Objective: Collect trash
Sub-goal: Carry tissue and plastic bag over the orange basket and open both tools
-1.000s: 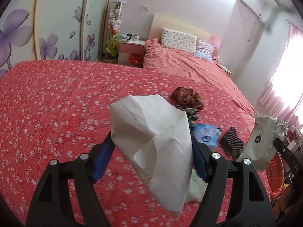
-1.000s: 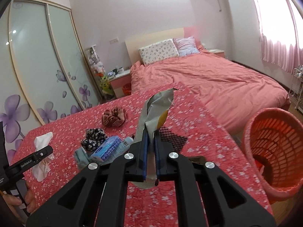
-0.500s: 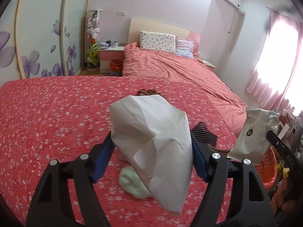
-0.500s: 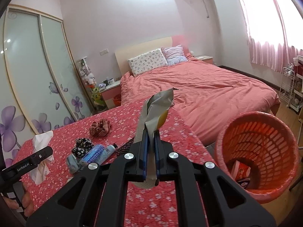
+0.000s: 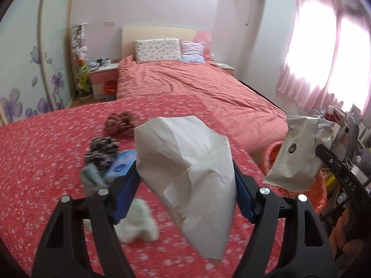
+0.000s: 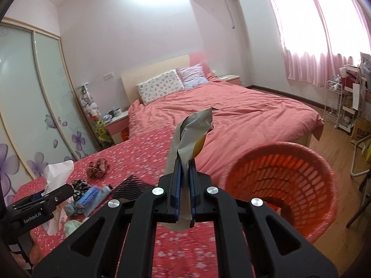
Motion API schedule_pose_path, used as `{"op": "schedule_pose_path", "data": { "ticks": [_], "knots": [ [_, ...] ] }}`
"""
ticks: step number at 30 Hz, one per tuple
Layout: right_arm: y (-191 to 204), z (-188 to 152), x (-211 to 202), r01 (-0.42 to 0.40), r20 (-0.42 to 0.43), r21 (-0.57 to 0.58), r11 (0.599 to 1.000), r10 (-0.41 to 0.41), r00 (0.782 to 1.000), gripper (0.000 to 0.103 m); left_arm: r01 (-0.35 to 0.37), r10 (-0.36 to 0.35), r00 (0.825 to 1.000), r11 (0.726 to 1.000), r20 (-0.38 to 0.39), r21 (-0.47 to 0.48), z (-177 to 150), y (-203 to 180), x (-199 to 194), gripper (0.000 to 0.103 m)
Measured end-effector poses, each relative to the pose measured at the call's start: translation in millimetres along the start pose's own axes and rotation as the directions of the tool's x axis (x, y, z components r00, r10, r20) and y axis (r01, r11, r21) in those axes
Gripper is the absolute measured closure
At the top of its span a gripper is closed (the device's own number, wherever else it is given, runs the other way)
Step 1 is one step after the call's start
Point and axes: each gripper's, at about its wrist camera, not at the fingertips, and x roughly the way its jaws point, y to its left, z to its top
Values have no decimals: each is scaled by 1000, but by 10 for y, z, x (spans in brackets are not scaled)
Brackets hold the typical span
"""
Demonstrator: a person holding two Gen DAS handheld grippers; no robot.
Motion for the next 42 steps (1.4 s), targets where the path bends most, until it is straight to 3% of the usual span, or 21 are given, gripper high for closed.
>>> {"op": "schedule_pose_path", "data": {
  "ticks": [13, 28, 38, 42],
  "knots": [
    [-627, 74, -126, 91, 42, 57, 994, -94, 995, 96, 134, -131, 991, 988, -37, 78, -5, -953, 286, 31],
    [-1307, 114, -88, 201, 53, 149, 968, -211, 976, 96, 322, -306, 945, 935, -118, 149, -147, -2033, 798, 31],
    [-1589, 62, 94, 211, 6, 191, 959, -216, 976, 95, 345, -310, 929, 924, -204, 166, -269, -2433, 1263, 26],
    [-1647, 29, 163, 199, -31, 208, 958, -197, 980, 81, 319, -282, 933, 936, -224, 148, -296, -2348, 1376, 19]
  ]
}}
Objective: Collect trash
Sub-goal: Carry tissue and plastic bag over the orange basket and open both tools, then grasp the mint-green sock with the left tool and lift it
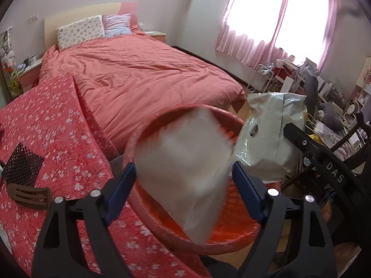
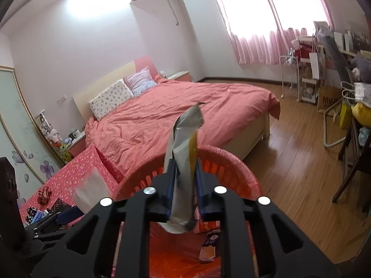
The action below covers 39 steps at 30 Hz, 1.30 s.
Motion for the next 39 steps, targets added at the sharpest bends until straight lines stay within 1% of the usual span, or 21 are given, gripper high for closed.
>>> {"op": "schedule_pose_path", "data": {
  "ticks": [4, 6, 9, 12, 14, 16, 19, 22, 25, 29, 34, 36, 39],
  "knots": [
    [-5, -37, -23, 4, -10, 5, 1000, -4, 1000, 70, -19, 19, 1000, 999, -12, -30, -27, 141, -3, 18],
    [10, -40, -65, 10, -3, -3, 1000, -10, 1000, 63, -33, 32, 999, 999, -8, -37, -36, 213, -49, 18],
    [64, -10, -129, 25, 15, -28, 999, -25, 1000, 60, -60, 60, 998, 997, 5, -43, -64, 322, -157, 18],
    [102, 20, -146, 24, 23, -39, 999, -23, 999, 52, -90, 91, 996, 994, 16, -57, -100, 439, -313, 17],
    [169, 21, -197, 22, 32, -52, 998, -20, 999, 49, -111, 112, 993, 992, 21, -60, -143, 514, -421, 17],
    [240, 14, -248, 17, 41, -69, 997, -15, 999, 47, -136, 138, 990, 989, 28, -62, -187, 588, -541, 16],
    [381, -16, -310, 6, 47, -99, 995, -1, 999, 41, -181, 184, 982, 980, 38, -82, -305, 773, -757, 14],
    [550, -74, -368, -14, 45, -134, 991, 20, 999, 41, -219, 224, 974, 969, 37, -111, -401, 956, -935, 11],
    [689, -148, -406, -36, 36, -162, 986, 42, 998, 37, -268, 276, 961, 952, 34, -146, -533, 1174, -1112, 9],
    [917, -305, -422, -74, 0, -204, 976, 75, 997, 37, -333, 344, 938, 923, 29, -191, -743, 1542, -1374, 8],
    [1190, -526, -407, -129, -61, -250, 960, 117, 991, 37, -413, 430, 903, 876, 15, -248, -1058, 2010, -1665, 7],
    [1308, -609, -416, -149, -84, -263, 953, 132, 988, 37, -444, 463, 886, 851, 1, -278, -1192, 2214, -1772, 7],
    [1493, -736, -398, -179, -118, -284, 942, 151, 982, 37, -461, 480, 877, 821, -31, -336, -1356, 2485, -1873, 7]
  ]
}}
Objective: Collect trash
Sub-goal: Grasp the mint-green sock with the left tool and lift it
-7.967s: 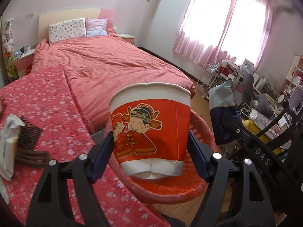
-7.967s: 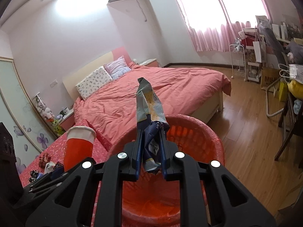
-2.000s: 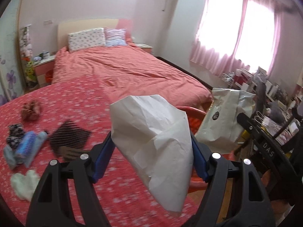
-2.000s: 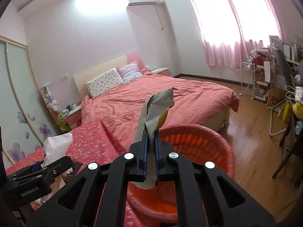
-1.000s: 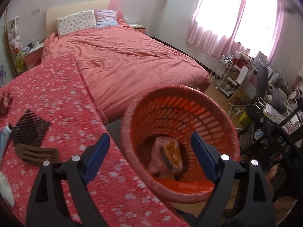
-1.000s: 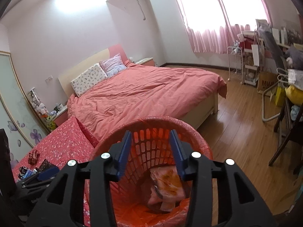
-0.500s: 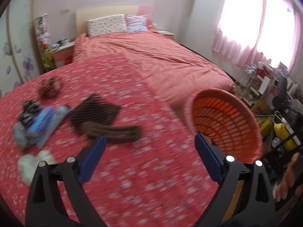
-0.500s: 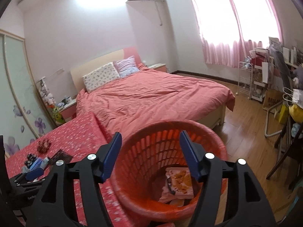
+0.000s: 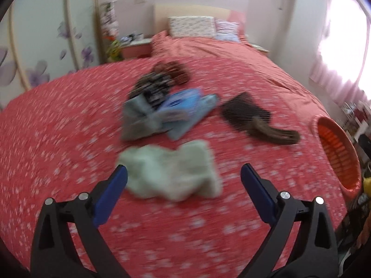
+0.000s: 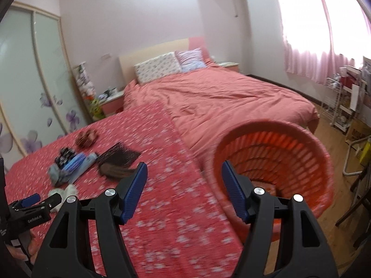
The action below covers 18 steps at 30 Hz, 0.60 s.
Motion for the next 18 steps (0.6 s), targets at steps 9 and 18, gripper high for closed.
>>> {"op": "schedule_pose_path", "data": {
  "ticks": [9, 18],
  "knots": [
    [483, -187, 160, -48, -67, -72, 996, 43, 997, 37, 4, -9, 997, 999, -82, -53, -44, 195, 237, 7],
    [644, -277, 280, -47, -107, -97, 994, 37, 994, 37, 42, -48, 994, 997, -97, -69, 22, 54, 380, 7]
  ]
}}
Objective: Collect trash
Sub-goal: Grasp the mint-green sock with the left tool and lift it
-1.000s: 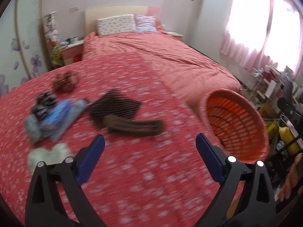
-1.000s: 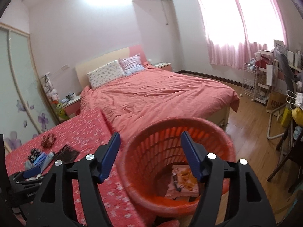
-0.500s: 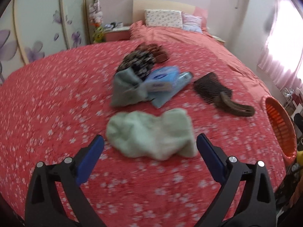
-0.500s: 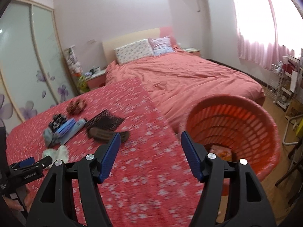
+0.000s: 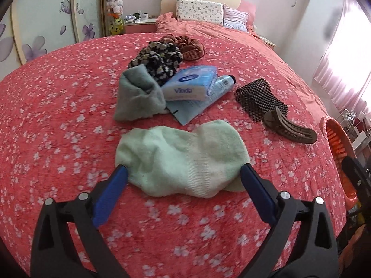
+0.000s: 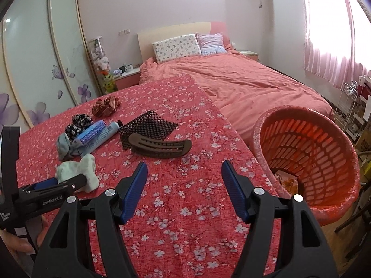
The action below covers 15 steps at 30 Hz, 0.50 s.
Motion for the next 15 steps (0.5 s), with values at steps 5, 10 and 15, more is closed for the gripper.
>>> {"op": "schedule_pose_path", "data": {
  "ticks": [5, 10, 15],
  "knots": [
    [-32, -17, 60, 4, -19, 10, 1000, -4, 1000, 37, 33, -33, 999, 999, 5, 5, 70, -119, 54, 8],
    [-64, -13, 86, 10, -25, 18, 1000, -10, 1000, 37, 19, -20, 1000, 999, 17, 33, 130, -281, 125, 21],
    [-89, -11, 120, 10, -33, 24, 1000, -9, 999, 37, -6, 4, 1000, 996, 25, 88, 117, -476, 171, 27]
  ]
}}
